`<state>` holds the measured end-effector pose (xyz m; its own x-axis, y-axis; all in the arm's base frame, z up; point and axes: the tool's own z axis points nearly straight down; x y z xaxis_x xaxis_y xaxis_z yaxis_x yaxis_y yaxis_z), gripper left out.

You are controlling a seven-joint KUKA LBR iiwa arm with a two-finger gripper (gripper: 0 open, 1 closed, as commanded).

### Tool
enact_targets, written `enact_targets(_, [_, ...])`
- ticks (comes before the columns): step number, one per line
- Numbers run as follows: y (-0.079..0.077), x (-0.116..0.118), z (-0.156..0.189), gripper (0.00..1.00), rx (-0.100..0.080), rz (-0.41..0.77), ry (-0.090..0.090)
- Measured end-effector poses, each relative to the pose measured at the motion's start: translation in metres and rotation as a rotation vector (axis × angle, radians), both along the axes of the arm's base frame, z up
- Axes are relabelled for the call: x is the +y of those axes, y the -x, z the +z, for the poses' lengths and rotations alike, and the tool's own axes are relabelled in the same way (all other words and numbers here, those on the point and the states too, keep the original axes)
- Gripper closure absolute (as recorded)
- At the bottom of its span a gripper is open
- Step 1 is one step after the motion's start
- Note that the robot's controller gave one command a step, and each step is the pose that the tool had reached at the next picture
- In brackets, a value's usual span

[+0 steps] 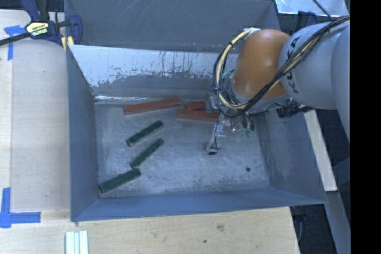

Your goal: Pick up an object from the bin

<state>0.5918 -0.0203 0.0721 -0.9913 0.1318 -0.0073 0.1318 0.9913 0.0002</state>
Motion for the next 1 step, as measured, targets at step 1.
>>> enact_targets(1, [0.0001, 0.0005, 0.0007, 1.0, 0.002, 0.001, 0.0])
